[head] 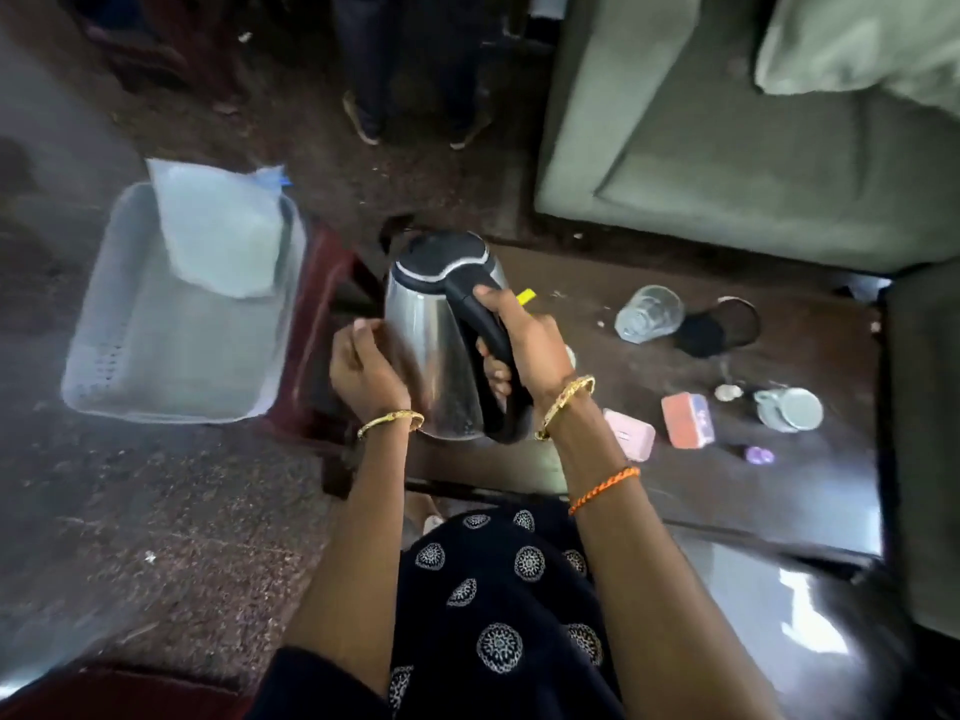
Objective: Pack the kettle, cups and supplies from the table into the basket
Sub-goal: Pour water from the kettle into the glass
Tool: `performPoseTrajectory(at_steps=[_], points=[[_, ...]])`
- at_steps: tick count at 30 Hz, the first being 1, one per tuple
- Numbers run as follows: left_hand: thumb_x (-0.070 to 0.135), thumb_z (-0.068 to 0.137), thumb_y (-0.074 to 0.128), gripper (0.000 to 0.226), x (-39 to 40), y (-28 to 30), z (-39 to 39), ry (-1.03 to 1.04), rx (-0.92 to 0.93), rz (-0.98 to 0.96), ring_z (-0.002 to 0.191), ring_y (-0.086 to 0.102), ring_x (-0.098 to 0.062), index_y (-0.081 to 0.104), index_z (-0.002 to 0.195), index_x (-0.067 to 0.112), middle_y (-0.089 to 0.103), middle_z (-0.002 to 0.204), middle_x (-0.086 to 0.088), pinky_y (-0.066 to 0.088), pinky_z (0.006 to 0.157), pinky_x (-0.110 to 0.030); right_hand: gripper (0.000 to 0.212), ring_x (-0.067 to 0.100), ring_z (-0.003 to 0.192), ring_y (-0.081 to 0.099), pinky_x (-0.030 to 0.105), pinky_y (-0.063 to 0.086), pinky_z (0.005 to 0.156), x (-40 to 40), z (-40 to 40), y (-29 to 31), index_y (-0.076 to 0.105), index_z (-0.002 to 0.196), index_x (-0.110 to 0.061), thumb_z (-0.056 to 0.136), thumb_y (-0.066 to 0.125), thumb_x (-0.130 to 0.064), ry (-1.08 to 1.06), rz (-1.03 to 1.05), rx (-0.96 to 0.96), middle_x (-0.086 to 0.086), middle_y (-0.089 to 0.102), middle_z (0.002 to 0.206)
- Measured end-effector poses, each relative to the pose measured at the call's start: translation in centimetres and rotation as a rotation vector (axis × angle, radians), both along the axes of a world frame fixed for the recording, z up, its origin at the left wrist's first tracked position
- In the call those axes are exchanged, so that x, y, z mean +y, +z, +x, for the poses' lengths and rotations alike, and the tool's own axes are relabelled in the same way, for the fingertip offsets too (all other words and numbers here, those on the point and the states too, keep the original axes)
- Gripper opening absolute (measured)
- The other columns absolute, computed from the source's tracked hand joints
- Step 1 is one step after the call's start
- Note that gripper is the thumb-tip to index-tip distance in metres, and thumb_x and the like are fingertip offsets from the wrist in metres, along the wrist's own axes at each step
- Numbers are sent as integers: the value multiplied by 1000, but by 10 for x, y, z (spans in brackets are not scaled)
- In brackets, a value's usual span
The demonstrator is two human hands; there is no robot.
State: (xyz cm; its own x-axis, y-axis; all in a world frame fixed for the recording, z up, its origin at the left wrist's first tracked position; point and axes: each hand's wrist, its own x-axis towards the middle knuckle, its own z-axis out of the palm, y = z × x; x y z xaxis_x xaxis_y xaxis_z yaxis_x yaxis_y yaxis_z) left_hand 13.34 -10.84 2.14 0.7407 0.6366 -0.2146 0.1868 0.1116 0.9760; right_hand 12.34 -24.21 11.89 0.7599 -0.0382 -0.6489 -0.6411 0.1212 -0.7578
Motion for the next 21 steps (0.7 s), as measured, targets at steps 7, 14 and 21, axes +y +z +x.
performPoseTrajectory(at_steps=[7, 14, 21], points=[[37, 83, 51, 27, -124, -20, -20, -398, 240, -144, 59, 46, -3, 58, 61, 22, 52, 54, 15, 39, 62, -26, 51, 18, 30, 30, 20, 29, 36, -123, -51, -7, 50, 42, -14, 61, 61, -60, -147, -55, 54, 2, 39, 35], [62, 87, 43, 63, -226, -48, -26, -735, 578, -663, 121, 56, -31, 65, 117, 11, 63, 124, -16, 36, 112, -47, 51, 19, 32, 31, 21, 28, 36, -216, -79, -32, 50, 44, -13, 62, 63, -60, -308, -96, 86, 5, 41, 40], [67, 85, 39, 69, -275, -87, -13, -790, 608, -696, 121, 56, -30, 62, 121, 13, 62, 128, -16, 38, 111, -47, 52, 20, 35, 32, 21, 28, 35, -253, -55, -55, 49, 43, -14, 58, 65, -61, -362, -111, 148, 6, 42, 42]])
